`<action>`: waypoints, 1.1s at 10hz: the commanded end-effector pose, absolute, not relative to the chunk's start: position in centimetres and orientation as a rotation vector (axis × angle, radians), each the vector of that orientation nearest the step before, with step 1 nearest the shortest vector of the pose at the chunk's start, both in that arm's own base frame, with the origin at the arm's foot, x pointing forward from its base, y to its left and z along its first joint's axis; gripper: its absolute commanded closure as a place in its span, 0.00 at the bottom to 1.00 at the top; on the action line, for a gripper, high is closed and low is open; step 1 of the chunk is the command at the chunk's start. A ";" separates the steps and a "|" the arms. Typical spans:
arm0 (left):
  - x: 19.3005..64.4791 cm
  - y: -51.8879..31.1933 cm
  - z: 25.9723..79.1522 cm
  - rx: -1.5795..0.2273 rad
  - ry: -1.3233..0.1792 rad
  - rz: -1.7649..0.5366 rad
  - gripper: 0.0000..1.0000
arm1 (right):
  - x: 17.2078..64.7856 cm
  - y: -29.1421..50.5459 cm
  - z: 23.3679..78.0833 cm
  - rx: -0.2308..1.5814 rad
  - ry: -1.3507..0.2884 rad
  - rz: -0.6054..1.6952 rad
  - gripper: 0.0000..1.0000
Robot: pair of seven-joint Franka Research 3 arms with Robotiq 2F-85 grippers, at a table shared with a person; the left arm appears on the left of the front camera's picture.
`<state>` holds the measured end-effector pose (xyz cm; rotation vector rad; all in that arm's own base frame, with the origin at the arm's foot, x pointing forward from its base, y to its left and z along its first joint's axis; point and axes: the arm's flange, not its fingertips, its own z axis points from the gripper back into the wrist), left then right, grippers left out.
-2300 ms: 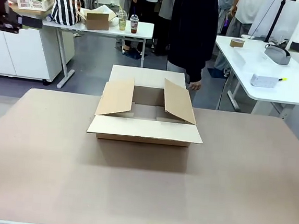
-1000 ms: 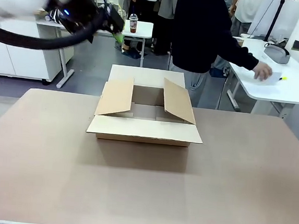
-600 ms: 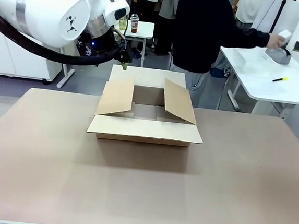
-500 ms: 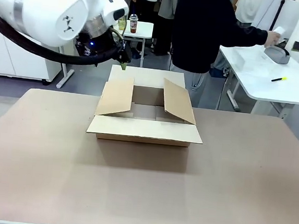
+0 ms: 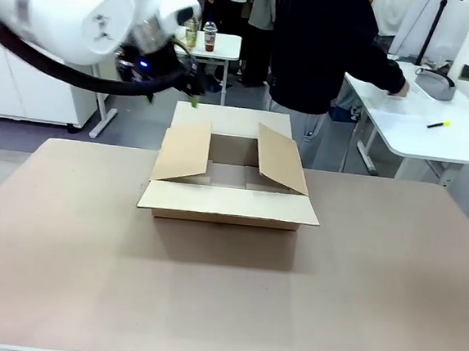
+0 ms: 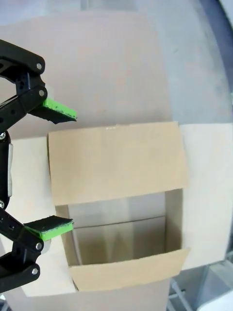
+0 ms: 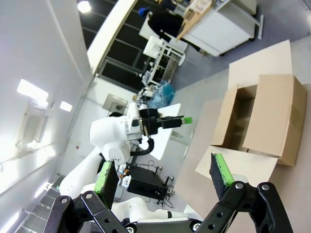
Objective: Pack the gift set into the box.
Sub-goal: Place both hands on the side flaps of the Package Box and spread them outward.
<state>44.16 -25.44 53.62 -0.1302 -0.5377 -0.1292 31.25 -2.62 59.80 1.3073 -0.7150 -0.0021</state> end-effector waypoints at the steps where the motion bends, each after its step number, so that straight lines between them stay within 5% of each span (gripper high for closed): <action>1: 48.4 -30.3 52.9 -0.095 -0.447 0.031 0.00 | 31.7 -2.3 59.8 1.322 -0.747 0.020 0.00; 6: 56.2 -37.7 47.7 0.100 -0.198 -0.010 0.00 | 31.7 -2.3 59.8 1.322 -0.747 0.020 0.00; 11: 58.4 -37.5 44.4 0.279 -0.144 0.092 0.00 | 31.7 -2.3 59.8 1.322 -0.747 0.020 0.00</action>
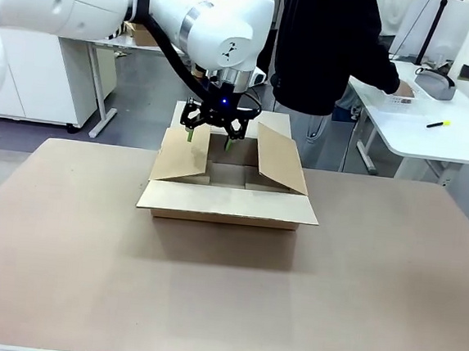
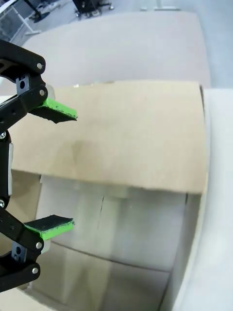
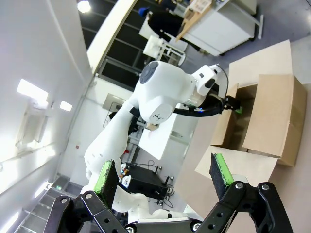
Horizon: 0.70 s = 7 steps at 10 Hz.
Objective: Pack the gift set into the box.
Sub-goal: Place both hands on the side flaps of the Package Box and spread them outward.
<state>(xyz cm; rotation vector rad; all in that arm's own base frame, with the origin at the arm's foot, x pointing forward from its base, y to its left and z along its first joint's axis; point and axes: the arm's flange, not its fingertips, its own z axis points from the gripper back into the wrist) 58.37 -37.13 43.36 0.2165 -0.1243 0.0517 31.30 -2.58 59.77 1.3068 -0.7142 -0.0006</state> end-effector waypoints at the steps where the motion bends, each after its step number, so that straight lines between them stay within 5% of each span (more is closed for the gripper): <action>1: 58.2 -37.2 44.2 0.324 -0.141 0.098 0.00 | 31.7 -2.3 59.8 1.322 -0.747 0.020 0.00; 7: 58.7 -36.1 42.0 0.421 -0.027 0.033 0.00 | 31.7 -2.3 59.8 1.322 -0.747 0.020 0.00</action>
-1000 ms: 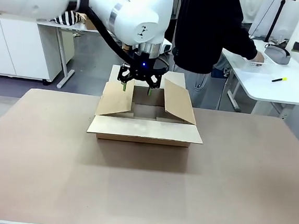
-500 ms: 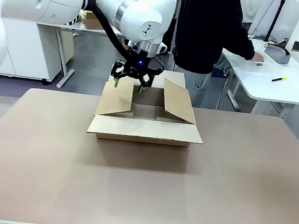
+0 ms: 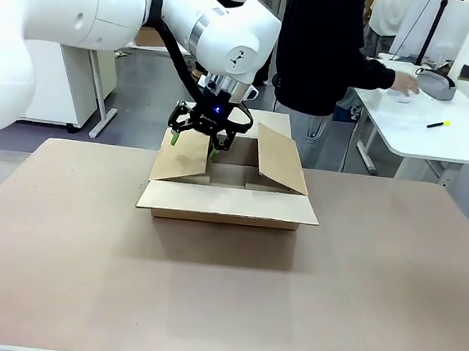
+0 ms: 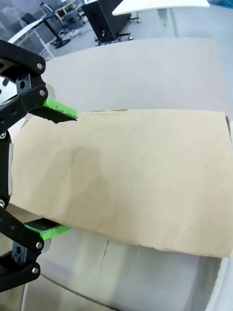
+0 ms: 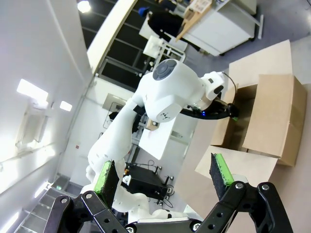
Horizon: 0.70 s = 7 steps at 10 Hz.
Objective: Pack the gift set into the box.
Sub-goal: Place both hands on the side flaps of the Package Box and spread them outward.
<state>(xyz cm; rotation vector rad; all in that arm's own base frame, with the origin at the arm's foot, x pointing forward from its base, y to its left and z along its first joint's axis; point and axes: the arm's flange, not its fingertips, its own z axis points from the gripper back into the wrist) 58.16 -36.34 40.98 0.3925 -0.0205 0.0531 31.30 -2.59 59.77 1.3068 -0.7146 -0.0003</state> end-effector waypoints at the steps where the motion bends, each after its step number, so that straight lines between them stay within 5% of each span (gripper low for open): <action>1: 58.6 -35.7 42.1 0.449 -0.037 0.048 0.00 | 31.7 -2.3 59.8 1.322 -0.747 0.020 0.00; 7: 56.5 -33.8 45.5 0.525 -0.092 0.061 0.00 | 31.7 -2.3 59.8 1.322 -0.747 0.020 0.00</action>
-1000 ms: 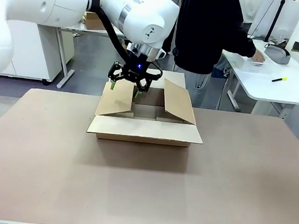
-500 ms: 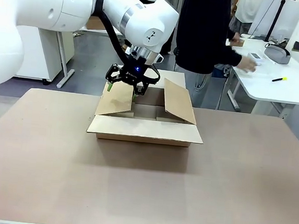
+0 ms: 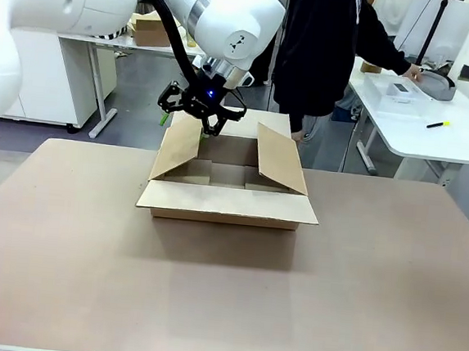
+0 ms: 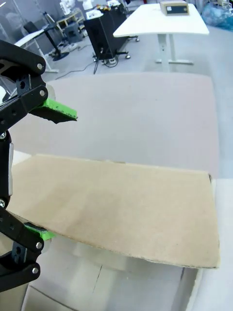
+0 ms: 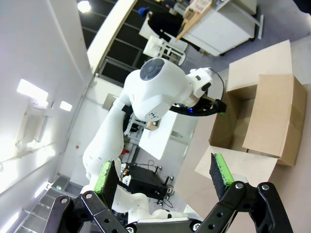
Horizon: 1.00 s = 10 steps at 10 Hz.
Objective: Pack the gift set into the box.
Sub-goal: Place both hands on the side flaps of the Package Box and spread them outward.
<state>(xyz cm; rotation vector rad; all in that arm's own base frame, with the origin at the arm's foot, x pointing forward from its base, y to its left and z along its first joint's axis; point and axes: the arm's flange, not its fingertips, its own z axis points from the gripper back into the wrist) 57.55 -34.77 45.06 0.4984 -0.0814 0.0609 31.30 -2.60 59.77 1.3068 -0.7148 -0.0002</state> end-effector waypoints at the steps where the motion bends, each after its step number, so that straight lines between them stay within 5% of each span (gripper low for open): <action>1: 56.2 -32.9 46.3 0.506 -0.095 0.065 0.00 | 31.7 -2.3 59.8 1.322 -0.747 0.020 0.00; 10: 54.7 -20.7 49.3 0.079 -0.024 0.066 0.00 | 31.7 -2.3 59.8 1.322 -0.747 0.020 0.00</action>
